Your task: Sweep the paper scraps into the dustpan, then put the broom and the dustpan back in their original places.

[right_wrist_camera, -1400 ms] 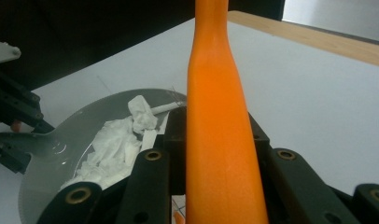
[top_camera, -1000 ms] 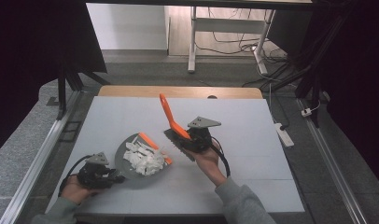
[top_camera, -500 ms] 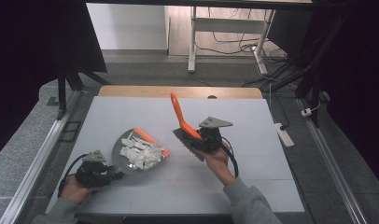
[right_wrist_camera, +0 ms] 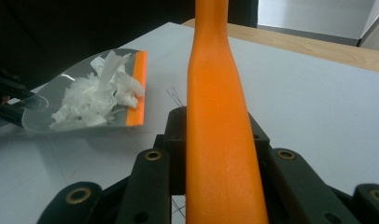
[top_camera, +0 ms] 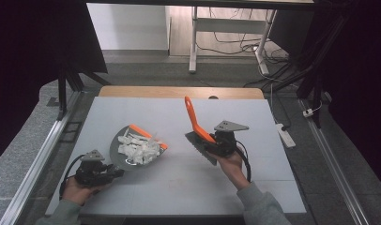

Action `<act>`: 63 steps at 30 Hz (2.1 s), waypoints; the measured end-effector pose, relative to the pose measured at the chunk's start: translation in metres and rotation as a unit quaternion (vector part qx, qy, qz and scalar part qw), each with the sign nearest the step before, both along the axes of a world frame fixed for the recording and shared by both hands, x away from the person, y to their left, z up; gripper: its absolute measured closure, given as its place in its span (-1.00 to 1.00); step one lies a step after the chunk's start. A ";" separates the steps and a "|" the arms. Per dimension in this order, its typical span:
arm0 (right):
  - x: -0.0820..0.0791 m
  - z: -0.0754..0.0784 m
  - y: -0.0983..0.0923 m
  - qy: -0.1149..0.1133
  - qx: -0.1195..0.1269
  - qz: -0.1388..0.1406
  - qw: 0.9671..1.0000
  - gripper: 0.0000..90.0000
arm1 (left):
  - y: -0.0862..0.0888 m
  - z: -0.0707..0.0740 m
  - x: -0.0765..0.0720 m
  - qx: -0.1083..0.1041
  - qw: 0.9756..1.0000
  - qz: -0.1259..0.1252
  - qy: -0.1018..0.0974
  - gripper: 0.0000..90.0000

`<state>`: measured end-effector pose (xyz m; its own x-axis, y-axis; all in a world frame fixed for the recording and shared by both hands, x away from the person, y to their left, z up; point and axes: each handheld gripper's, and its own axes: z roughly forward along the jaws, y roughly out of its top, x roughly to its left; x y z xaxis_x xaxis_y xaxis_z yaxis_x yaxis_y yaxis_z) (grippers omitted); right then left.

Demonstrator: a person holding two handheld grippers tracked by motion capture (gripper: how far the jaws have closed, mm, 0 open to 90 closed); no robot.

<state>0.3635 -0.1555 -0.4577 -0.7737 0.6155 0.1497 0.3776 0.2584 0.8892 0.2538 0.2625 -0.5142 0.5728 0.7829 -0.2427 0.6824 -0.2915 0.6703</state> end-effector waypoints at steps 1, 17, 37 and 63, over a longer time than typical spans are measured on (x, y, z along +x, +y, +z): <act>-0.001 0.000 -0.002 0.000 -0.002 0.001 1.000 0.57 | 0.000 0.000 0.000 -0.001 1.000 0.005 -0.001 0.36; -0.021 0.004 -0.037 0.000 0.014 0.006 1.000 0.56 | -0.009 0.005 -0.003 -0.008 0.999 0.050 -0.009 0.36; -0.030 -0.006 -0.068 0.016 0.013 -0.003 1.000 0.56 | -0.001 0.001 0.004 -0.029 0.991 0.128 0.002 0.36; -0.038 -0.014 -0.076 0.051 0.002 -0.002 0.999 0.56 | -0.025 -0.007 0.010 -0.012 0.978 0.207 0.031 0.36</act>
